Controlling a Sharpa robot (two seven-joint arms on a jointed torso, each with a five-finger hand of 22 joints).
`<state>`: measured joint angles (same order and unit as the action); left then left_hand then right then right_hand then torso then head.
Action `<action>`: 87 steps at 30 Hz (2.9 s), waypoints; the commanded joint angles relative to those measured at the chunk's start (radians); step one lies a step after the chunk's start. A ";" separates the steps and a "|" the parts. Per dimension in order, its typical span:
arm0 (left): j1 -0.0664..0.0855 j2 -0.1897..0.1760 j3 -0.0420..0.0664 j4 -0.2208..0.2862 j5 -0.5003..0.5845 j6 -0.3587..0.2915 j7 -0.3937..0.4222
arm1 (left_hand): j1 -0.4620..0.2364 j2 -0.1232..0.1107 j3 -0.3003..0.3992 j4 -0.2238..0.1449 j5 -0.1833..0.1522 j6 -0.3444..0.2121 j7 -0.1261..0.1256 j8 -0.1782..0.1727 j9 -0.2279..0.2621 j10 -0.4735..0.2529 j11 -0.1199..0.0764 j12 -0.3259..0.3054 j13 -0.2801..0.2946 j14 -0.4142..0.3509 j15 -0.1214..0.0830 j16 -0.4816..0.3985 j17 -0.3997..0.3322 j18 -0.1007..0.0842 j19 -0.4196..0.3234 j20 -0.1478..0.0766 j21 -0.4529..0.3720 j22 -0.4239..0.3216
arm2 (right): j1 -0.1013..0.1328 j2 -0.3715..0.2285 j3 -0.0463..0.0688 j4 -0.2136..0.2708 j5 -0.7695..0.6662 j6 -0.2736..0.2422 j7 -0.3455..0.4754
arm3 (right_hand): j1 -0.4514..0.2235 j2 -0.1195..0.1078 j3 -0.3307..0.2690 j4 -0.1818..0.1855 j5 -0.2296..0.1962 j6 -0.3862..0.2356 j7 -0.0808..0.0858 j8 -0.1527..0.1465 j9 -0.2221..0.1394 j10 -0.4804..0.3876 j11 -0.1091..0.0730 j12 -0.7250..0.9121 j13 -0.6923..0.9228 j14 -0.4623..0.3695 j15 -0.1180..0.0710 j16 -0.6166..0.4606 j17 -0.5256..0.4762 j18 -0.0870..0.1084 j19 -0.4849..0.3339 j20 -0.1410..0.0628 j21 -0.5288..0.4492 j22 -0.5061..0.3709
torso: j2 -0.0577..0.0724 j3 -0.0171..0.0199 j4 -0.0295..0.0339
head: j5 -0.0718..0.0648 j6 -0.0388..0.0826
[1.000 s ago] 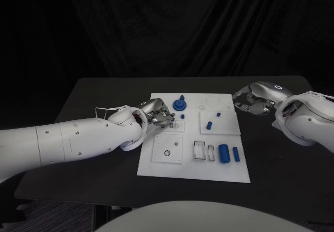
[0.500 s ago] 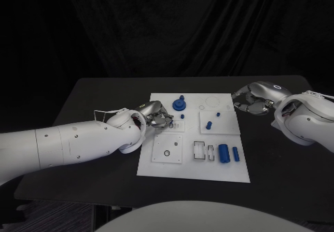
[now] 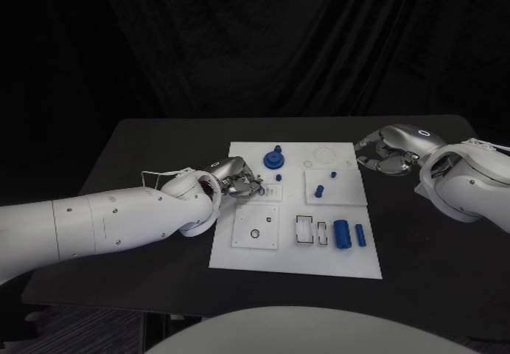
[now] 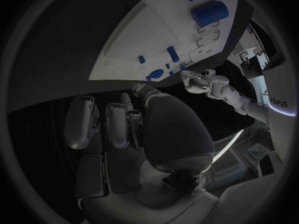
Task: Assemble the parts on the task board
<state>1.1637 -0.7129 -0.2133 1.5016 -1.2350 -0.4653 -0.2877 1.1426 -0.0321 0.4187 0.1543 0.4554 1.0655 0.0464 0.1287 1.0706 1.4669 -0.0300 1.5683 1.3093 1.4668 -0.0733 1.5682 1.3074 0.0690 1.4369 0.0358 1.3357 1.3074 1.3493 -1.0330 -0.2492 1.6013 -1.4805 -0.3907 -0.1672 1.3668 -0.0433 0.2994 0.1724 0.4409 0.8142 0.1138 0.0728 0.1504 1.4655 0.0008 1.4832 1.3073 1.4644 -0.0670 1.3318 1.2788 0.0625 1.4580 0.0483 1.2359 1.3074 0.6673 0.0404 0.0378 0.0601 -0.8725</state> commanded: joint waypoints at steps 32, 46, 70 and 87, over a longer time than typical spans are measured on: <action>-0.013 0.024 0.001 -0.022 -0.003 0.028 0.009 | -0.010 0.004 0.006 0.003 -0.006 0.000 -0.008 0.007 0.002 0.104 -0.001 0.002 0.261 0.104 -0.006 0.003 0.263 -0.004 -0.002 -0.003 -0.003 0.121 | -0.002 -0.002 0.001 0.005 -0.002 0.004 -0.015 | -0.009 -0.006 0.009 0.000 0.004 0.003 -0.005 -0.003 -0.001 0.011 0.005 -0.006 0.164 0.038 0.006 -0.004 -0.001 0.010 -0.008 0.001 -0.005 0.164 | 0.001 -0.0003 0.0003 | -0.006 0.000; -0.017 0.021 0.001 -0.018 -0.003 0.031 0.005 | -0.014 0.000 0.007 0.008 -0.029 -0.004 -0.007 0.005 0.003 0.104 -0.001 0.002 0.261 0.104 -0.006 0.003 0.263 -0.003 -0.002 -0.003 -0.005 0.121 | -0.002 -0.003 0.001 0.004 -0.002 0.005 -0.016 | -0.012 -0.007 0.012 0.000 0.004 0.003 -0.004 -0.004 -0.002 0.010 0.005 -0.007 0.163 0.038 0.006 -0.006 -0.004 0.010 -0.009 0.000 -0.007 0.164 | 0.001 -0.0006 -0.0013 | -0.003 0.000; -0.019 0.009 0.001 -0.008 -0.003 0.036 0.010 | -0.014 0.001 0.008 0.009 -0.035 -0.004 -0.007 0.005 0.004 0.104 -0.001 0.002 0.261 0.104 -0.006 0.003 0.263 -0.003 -0.002 -0.003 -0.007 0.120 | -0.005 -0.004 0.001 0.004 -0.002 0.005 -0.015 | -0.012 -0.007 0.012 0.000 0.004 0.003 -0.004 -0.004 -0.002 0.010 0.005 -0.007 0.163 0.038 0.006 -0.006 -0.004 0.010 -0.009 0.000 -0.007 0.164 | 0.000 -0.0012 0.0007 | -0.005 0.000; -0.023 0.020 0.001 -0.023 -0.003 0.036 0.023 | -0.022 0.007 0.003 0.029 -0.107 -0.007 -0.007 0.004 0.006 0.104 0.000 0.002 0.261 0.104 -0.004 0.003 0.263 -0.002 -0.003 -0.001 -0.013 0.121 | -0.006 -0.004 0.001 0.001 0.004 0.006 -0.014 | -0.012 -0.007 0.012 0.000 0.004 0.003 -0.004 -0.004 -0.002 0.010 0.005 -0.007 0.163 0.038 0.006 -0.006 -0.004 0.010 -0.009 0.000 -0.007 0.164 | 0.001 -0.0014 -0.0005 | -0.004 0.000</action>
<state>1.1481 -0.6954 -0.2092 1.4802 -1.2399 -0.4480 -0.2739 1.1256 -0.0283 0.4182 0.1795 0.3532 1.0615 0.0470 0.1367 1.0776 1.4668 -0.0300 1.5683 1.3094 1.4668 -0.0733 1.5682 1.3074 0.0690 1.4368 0.0359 1.3277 1.3074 1.3456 -1.0353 -0.2492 1.6023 -1.4776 -0.3883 -0.1685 1.3629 -0.0472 0.3050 0.1723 0.4409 0.8142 0.1138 0.0728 0.1493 1.4655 0.0008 1.4792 1.3073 1.4644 -0.0670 1.3319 1.2762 0.0624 1.4581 0.0483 1.2359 1.3073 0.6681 0.0389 0.0375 0.0568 -0.8725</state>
